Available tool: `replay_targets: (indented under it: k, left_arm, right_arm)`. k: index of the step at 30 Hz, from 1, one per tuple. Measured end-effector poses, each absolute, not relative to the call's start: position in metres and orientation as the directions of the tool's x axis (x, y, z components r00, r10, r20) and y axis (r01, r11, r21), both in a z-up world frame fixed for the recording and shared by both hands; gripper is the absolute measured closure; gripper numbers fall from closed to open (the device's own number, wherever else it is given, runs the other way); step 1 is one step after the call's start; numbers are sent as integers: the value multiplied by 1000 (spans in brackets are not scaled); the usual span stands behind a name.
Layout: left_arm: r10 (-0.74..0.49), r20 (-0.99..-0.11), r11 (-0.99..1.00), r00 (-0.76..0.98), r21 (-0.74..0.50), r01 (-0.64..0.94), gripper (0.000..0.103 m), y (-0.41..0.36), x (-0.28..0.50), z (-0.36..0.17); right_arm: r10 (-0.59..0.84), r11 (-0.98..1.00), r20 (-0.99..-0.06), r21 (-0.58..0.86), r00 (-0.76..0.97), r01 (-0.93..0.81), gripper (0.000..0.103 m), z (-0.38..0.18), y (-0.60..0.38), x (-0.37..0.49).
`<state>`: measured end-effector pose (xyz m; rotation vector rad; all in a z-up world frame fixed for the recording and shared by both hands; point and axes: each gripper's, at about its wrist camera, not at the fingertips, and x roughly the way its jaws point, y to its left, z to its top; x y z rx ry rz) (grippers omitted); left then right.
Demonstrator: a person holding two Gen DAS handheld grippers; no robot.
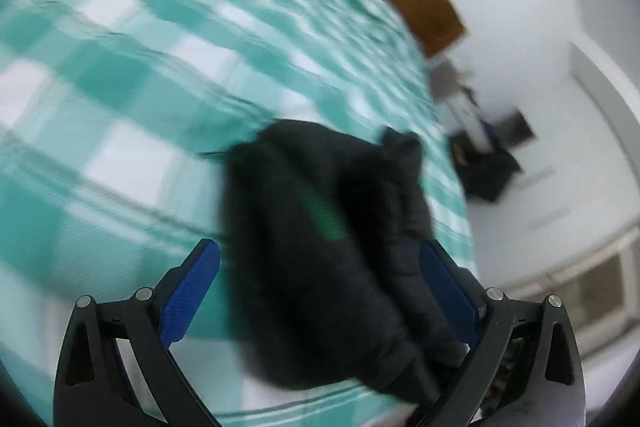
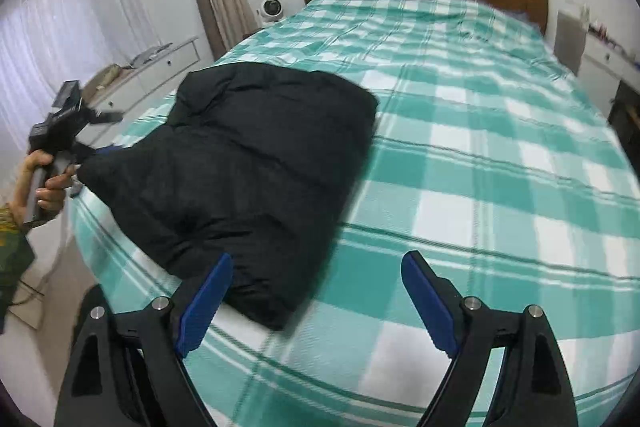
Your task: Fold large clothes
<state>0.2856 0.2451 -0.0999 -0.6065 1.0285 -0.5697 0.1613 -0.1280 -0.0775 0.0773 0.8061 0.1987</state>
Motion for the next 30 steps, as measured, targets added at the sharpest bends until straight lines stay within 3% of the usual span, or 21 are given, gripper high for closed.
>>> replay_targets:
  k: [3,6,8,15,20,21,23,25,27,30]
  left_arm:
    - [-737,-609,670,293,-718,189,3,213,315,-120]
    - [-687,-683,724,249,-671,159,3,195,331,-146]
    - [-690,-687,721,229,-679,136,1,194,336,-163]
    - [-752,-613,650,245,-751,115,2,205,333,-173]
    - [-859,-452,497,241,-850,174,2,213,332,-160]
    - [-850,-473,517,231,-834,194,2,210,334,-158]
    - [-760,-617,650,202,-718,249,2,185,337,-158]
    - [-689,-704,719,173,-632,290,0,161,338,-162]
    - [-640,-750,757,166,-579,304,0,151,338,-163]
    - [-636,-758,764,146,-591,257,0,160,345,-172]
  right_arm:
    - [232,972,-695,142,680,-186,15,-73,-113,164]
    - [245,969,-681,144,690,-201,15,-66,-107,168]
    - [267,964,-674,169,689,-207,15,-64,-109,176]
    - [348,929,-681,341,644,-141,15,-78,-146,222]
    - [402,895,-665,429,629,-119,15,-90,-159,235]
    - [404,895,-667,430,625,-119,15,-92,-159,236]
    - [393,903,-682,412,617,-121,15,-96,-157,239]
    - [381,912,-696,390,608,-125,15,-101,-155,243]
    - [372,918,-706,376,602,-126,15,-103,-154,247]
    - [372,920,-715,371,592,-130,15,-106,-155,255]
